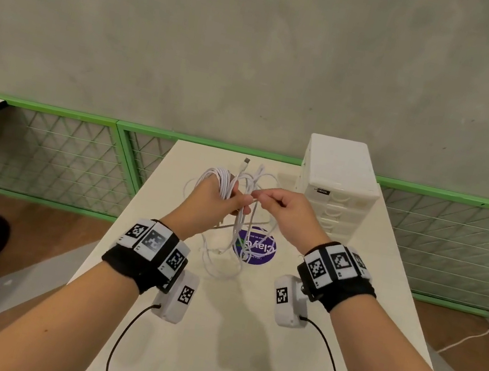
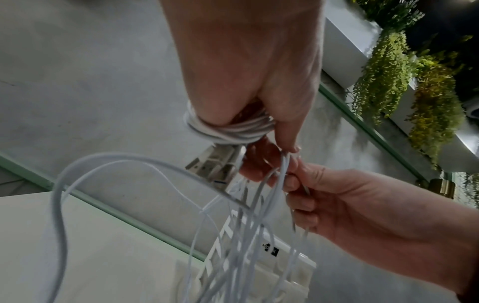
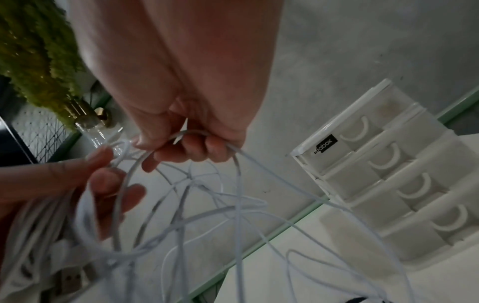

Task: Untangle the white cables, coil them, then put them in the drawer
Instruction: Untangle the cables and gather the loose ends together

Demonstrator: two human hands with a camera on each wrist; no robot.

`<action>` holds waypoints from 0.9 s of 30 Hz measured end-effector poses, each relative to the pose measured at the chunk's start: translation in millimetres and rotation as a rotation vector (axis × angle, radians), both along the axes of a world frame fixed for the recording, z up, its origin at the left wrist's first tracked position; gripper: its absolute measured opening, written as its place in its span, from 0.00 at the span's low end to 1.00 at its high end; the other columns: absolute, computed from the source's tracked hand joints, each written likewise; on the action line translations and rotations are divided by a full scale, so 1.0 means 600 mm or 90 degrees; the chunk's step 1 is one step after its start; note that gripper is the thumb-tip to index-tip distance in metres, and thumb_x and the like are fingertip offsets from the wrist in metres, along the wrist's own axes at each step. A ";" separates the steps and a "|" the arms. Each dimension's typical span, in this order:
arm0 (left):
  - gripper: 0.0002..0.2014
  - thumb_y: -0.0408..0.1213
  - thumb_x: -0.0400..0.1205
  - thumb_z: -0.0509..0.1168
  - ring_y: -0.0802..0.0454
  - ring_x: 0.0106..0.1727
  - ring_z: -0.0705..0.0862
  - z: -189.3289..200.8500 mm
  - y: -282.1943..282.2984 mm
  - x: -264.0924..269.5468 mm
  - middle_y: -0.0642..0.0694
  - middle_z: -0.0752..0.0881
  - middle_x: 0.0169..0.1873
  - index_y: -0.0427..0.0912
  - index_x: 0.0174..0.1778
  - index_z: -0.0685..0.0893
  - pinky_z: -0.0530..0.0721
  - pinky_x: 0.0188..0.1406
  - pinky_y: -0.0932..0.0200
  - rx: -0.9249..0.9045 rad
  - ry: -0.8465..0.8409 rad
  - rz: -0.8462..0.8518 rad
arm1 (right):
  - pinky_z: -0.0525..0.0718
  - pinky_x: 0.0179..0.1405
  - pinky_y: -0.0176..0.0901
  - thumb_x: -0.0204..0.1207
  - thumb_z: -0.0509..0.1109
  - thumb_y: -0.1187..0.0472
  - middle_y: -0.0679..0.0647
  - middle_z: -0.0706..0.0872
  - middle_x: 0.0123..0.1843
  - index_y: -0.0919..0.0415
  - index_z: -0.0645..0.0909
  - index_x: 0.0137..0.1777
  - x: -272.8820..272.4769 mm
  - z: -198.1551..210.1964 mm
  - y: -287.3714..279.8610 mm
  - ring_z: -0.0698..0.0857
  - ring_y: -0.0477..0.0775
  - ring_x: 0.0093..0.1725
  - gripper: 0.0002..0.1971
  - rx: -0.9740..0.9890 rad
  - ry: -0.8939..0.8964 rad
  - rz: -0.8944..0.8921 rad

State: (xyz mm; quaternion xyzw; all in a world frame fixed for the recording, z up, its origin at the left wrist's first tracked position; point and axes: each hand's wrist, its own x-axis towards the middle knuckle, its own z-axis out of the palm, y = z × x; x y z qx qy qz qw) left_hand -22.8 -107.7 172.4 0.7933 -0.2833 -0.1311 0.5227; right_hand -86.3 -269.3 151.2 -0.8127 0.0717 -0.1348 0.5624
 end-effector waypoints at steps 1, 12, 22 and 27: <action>0.11 0.38 0.82 0.68 0.55 0.31 0.86 0.004 -0.002 -0.001 0.38 0.90 0.33 0.38 0.35 0.87 0.82 0.32 0.67 -0.005 0.002 0.004 | 0.78 0.45 0.21 0.79 0.67 0.63 0.48 0.86 0.42 0.60 0.85 0.56 -0.001 -0.002 -0.005 0.82 0.36 0.41 0.09 0.008 -0.006 0.002; 0.17 0.36 0.83 0.65 0.46 0.35 0.83 0.033 0.068 0.084 0.48 0.89 0.27 0.48 0.27 0.84 0.81 0.38 0.53 -0.159 -0.022 0.191 | 0.71 0.34 0.36 0.79 0.67 0.58 0.49 0.74 0.27 0.56 0.84 0.38 -0.089 -0.122 -0.119 0.72 0.49 0.30 0.09 -0.023 0.172 -0.153; 0.20 0.31 0.84 0.63 0.41 0.38 0.86 0.027 0.044 0.056 0.45 0.88 0.27 0.48 0.25 0.84 0.83 0.43 0.48 -0.153 -0.003 0.143 | 0.73 0.64 0.45 0.69 0.77 0.50 0.57 0.78 0.66 0.56 0.65 0.77 -0.052 -0.132 -0.083 0.77 0.55 0.67 0.38 -0.055 0.229 -0.138; 0.17 0.29 0.84 0.63 0.44 0.35 0.88 0.016 0.025 0.040 0.49 0.87 0.23 0.46 0.28 0.79 0.83 0.35 0.56 -0.167 0.053 0.102 | 0.73 0.69 0.45 0.72 0.74 0.53 0.53 0.74 0.68 0.56 0.74 0.68 -0.024 -0.073 -0.020 0.74 0.49 0.67 0.25 -0.175 -0.025 -0.246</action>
